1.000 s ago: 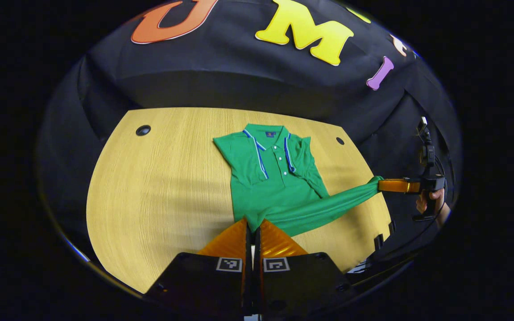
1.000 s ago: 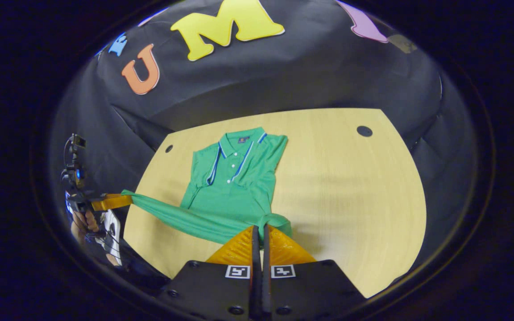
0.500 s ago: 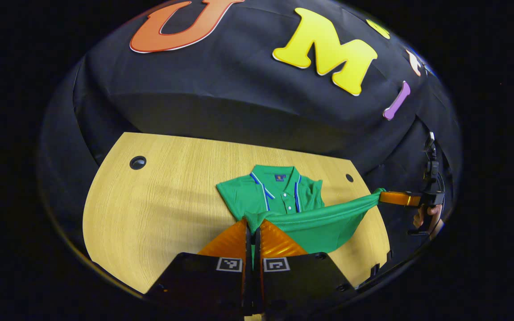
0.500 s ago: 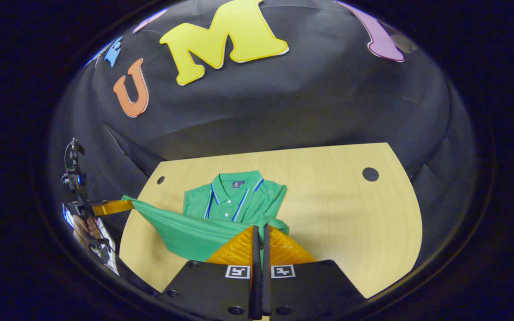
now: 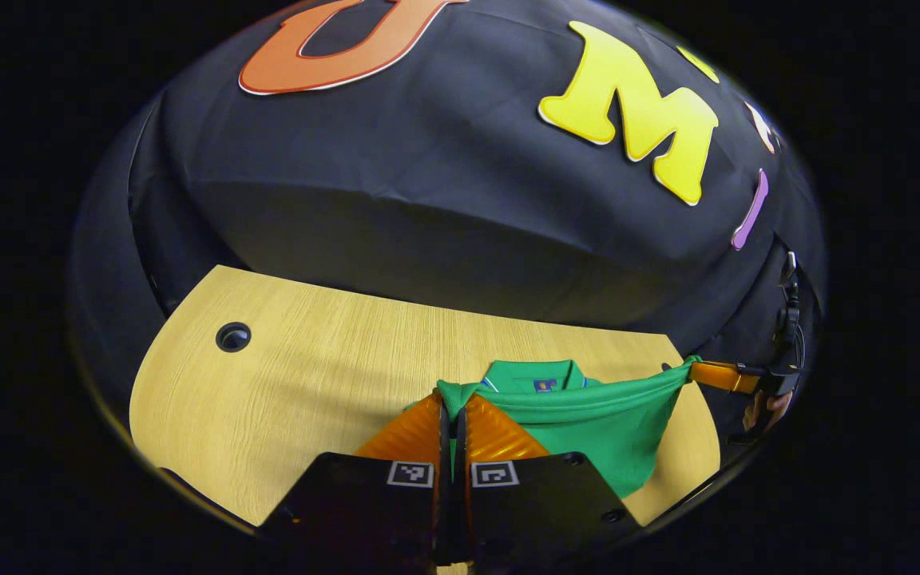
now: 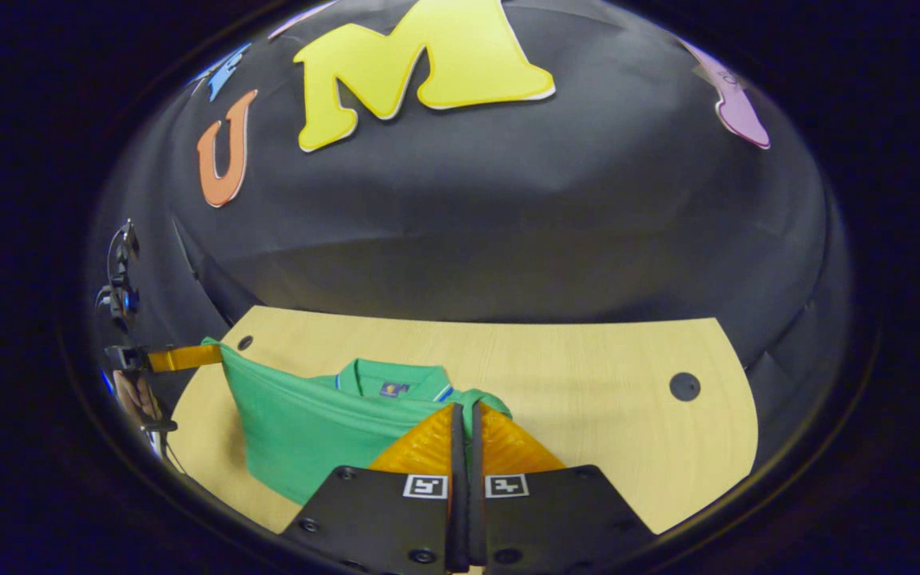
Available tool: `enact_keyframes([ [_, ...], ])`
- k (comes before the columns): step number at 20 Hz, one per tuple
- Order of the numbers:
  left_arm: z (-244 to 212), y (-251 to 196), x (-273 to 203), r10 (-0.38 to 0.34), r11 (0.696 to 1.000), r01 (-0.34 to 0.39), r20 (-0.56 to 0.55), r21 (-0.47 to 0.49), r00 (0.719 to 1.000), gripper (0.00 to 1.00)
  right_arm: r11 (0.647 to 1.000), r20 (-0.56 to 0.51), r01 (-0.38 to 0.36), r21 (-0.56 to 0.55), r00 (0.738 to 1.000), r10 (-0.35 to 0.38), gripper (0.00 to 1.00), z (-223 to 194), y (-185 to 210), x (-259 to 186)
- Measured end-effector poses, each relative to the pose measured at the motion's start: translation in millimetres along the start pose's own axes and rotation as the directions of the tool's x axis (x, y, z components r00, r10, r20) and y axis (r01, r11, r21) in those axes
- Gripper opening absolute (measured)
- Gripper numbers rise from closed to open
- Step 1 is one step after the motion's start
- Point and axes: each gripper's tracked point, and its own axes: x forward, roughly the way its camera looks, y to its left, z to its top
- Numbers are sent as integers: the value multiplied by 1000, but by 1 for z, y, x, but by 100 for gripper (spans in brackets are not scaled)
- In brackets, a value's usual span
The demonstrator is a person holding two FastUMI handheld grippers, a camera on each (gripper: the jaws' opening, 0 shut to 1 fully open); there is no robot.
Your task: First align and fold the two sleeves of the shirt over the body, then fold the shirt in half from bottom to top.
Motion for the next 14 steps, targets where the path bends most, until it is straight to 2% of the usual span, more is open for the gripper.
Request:
enact_keyframes([
  [3, 2, 9, 38, 36, 999, -37, 49, 19, 998, 4, 1000, 7, 4, 21, 1000, -4, 0, -8, -3, 38],
  [5, -6, 13, 60, 55, 998, -57, 53, 33, 997, 4, 1000, 3, 11, 23, 1000, -11, 2, -16, -6, 59],
  [6, -12, 15, 69, 63, 997, -65, 47, 40, 997, 4, 1000, 0, 18, 22, 1000, -18, 0, -21, -7, 67],
  [8, -27, 22, 87, 90, 995, -91, 21, 39, 996, 4, 999, -3, 28, 19, 1000, -28, 2, -27, -12, 80],
  [13, -54, 34, 108, 104, 994, -104, -42, 12, 994, 5, 999, -30, 44, 14, 999, -44, 0, -43, -20, 100],
  [14, -57, 35, 110, 108, 994, -108, -46, 6, 993, 6, 999, -33, 49, 11, 998, -49, 3, -46, -21, 103],
])
